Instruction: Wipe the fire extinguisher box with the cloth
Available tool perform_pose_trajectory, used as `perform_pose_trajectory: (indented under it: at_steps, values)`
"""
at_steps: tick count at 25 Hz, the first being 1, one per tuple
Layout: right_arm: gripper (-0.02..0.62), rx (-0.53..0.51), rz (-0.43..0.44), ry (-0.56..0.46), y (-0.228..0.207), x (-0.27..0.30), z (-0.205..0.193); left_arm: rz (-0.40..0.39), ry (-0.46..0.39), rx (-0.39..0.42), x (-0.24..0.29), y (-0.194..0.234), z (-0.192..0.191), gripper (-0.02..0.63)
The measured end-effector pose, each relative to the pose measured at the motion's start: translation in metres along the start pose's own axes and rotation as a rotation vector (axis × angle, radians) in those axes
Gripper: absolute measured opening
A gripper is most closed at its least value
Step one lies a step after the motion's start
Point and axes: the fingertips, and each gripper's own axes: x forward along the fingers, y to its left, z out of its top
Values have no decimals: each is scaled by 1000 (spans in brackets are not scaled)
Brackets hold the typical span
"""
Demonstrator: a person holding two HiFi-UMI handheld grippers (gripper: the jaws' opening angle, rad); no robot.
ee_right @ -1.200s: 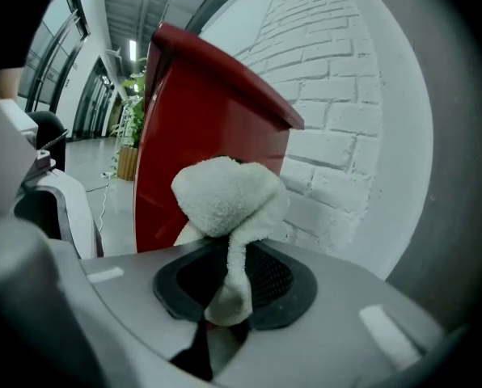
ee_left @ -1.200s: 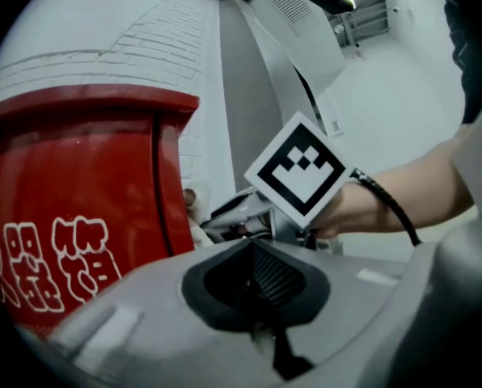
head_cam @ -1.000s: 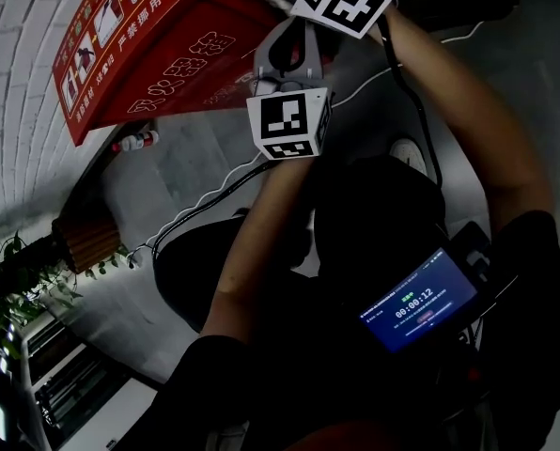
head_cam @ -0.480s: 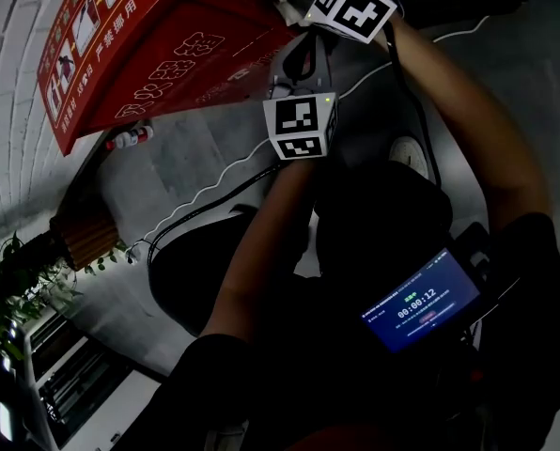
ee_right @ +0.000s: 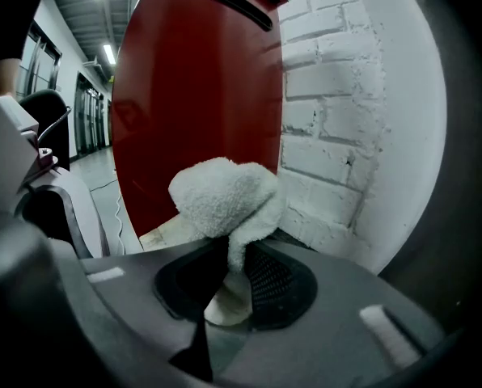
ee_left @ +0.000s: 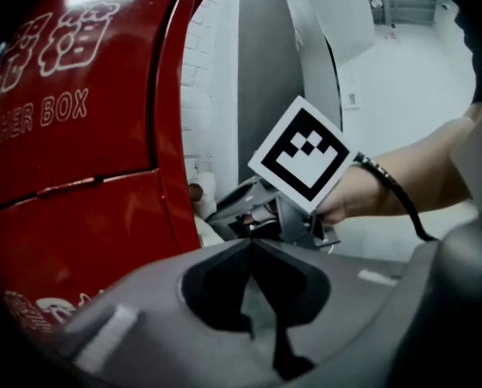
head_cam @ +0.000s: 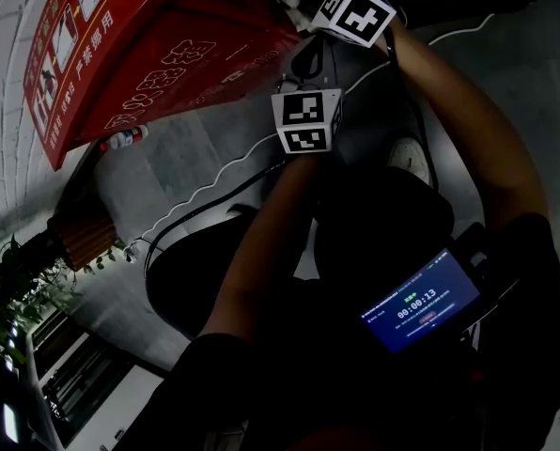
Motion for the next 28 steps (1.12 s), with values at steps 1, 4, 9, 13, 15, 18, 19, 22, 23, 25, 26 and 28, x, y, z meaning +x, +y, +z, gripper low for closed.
perform_pose_trajectory:
  at_steps: [1,4,9,13,15,18,19,22,23,25,26,28]
  values:
    - [66,5,5,10,1,4,-6,1,3,2,3,2,-4,3]
    - [66,16,15,38,1,16,-23,9,17,-2,11,8,-16,3]
    - [66,36,32,79,2,33,-48,7,99,-62,20,9,-41,3]
    - [66,52,41,95,2,43,-62,0,148,-86,31,8,-55,3]
    - [66,57,46,108,3,46,-69,-10,166,-97,36,5,-58,3]
    - [66,63,56,133,4,53,-81,-15,196,-89,44,4,-66,3]
    - [66,67,61,142,5,56,-86,-19,208,-93,46,3,-68,3]
    - [66,77,72,166,6,62,-98,-26,247,-123,54,-1,-74,3]
    - [66,78,75,174,6,63,-102,-28,266,-132,56,-1,-77,3]
    - [67,69,75,194,7,64,-106,-33,308,-153,59,-3,-82,3]
    - [67,68,74,204,6,65,-109,-41,329,-162,61,-5,-86,3]
    - [67,78,75,213,6,67,-113,-60,369,-171,64,-7,-96,3]
